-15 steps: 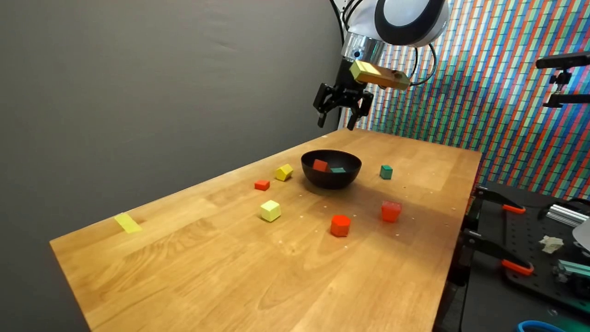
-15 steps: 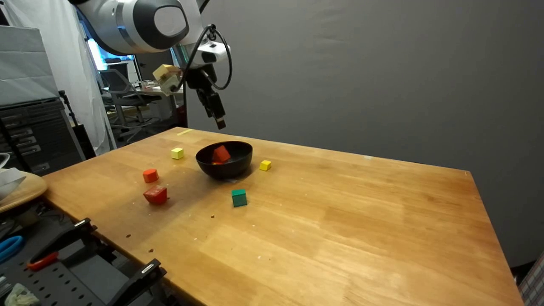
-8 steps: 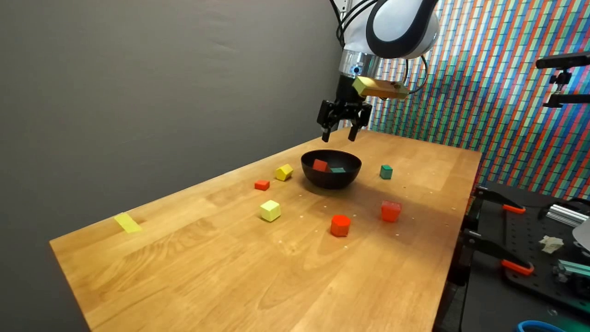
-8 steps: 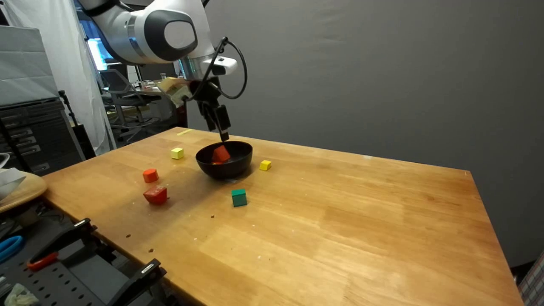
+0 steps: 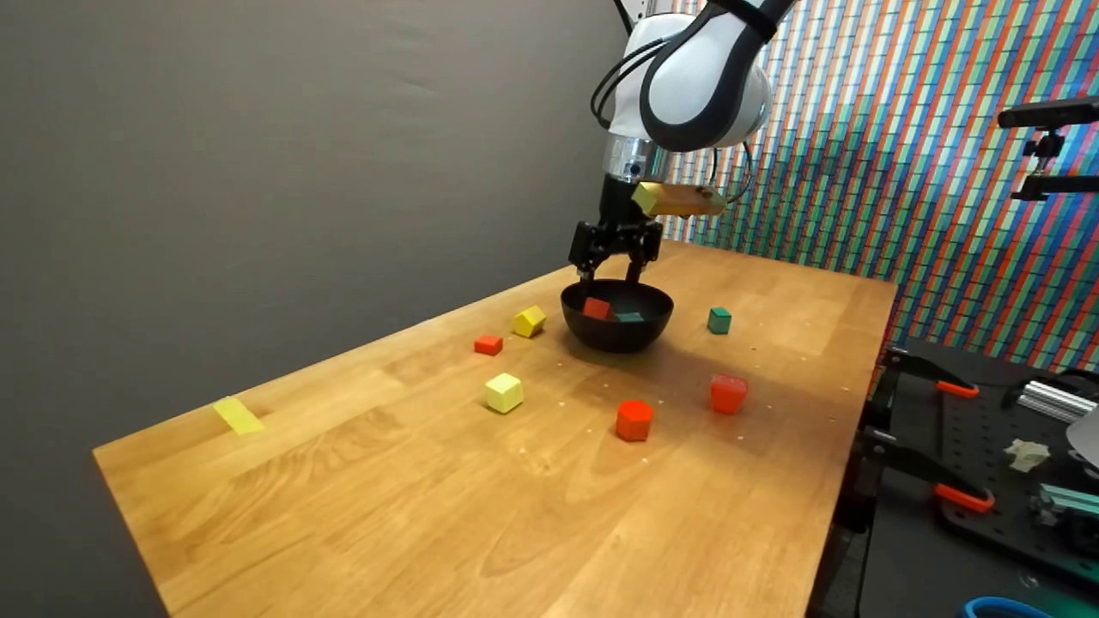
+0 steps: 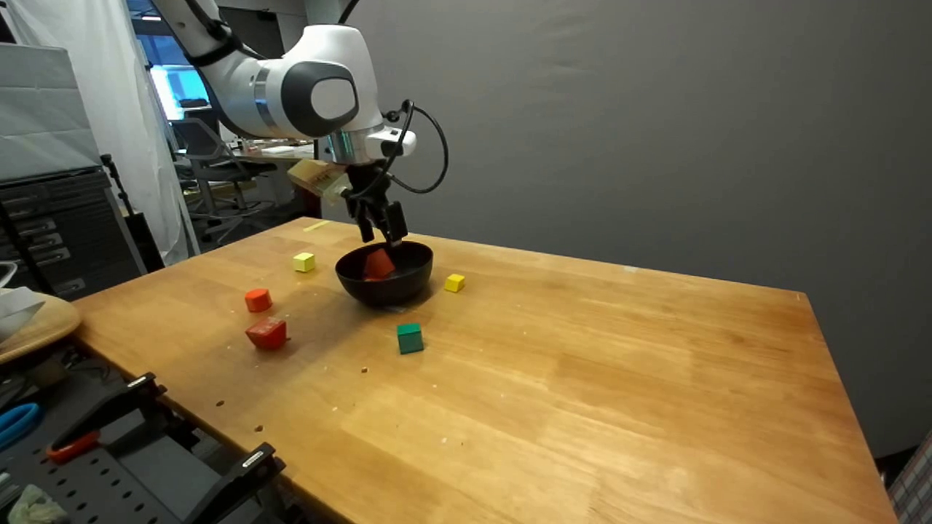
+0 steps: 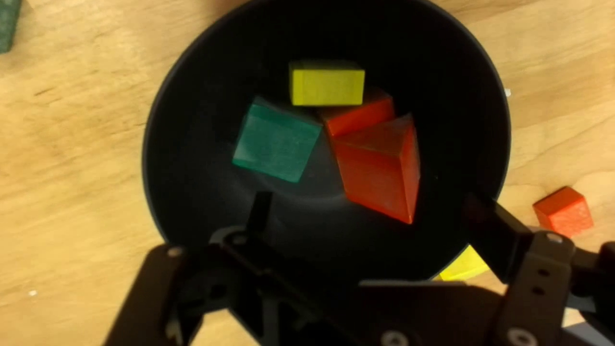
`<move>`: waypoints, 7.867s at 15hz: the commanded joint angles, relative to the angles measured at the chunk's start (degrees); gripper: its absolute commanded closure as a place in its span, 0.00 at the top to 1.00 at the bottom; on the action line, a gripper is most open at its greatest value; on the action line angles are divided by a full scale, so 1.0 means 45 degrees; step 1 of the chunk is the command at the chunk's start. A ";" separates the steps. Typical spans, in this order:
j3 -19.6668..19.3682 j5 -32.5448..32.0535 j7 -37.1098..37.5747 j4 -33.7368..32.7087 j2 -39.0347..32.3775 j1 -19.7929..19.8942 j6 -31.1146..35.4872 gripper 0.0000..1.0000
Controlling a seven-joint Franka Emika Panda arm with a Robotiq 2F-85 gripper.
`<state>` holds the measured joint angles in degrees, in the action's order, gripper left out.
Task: Remove the cubes from the bowl
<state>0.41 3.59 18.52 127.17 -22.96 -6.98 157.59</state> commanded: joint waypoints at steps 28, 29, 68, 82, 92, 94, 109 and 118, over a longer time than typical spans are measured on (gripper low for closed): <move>-0.1779 -0.0067 -0.0014 0.2003 0.2823 0.1932 -0.0258 0.27; -0.1597 0.0805 -0.0229 0.1966 0.2462 0.2144 -0.0286 0.27; -0.0102 -0.0313 -0.1394 -0.1231 -0.0899 -0.0074 -0.2217 1.00; -0.0666 -0.2528 -0.1502 -0.2217 -0.2338 -0.0587 -0.2769 1.00; -0.0332 -0.2142 -0.1594 -0.1619 -0.0923 -0.0431 -0.2586 0.64; -0.0371 -0.2022 -0.1534 -0.1091 0.0164 -0.0275 -0.2592 0.64; -0.0185 0.0214 0.4925 0.6945 0.3592 0.0194 0.1894 0.64; -0.0909 0.2210 0.5055 0.7088 0.1493 -0.1177 0.4351 1.00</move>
<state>0.48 13.82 41.01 159.09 -15.43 -7.94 177.15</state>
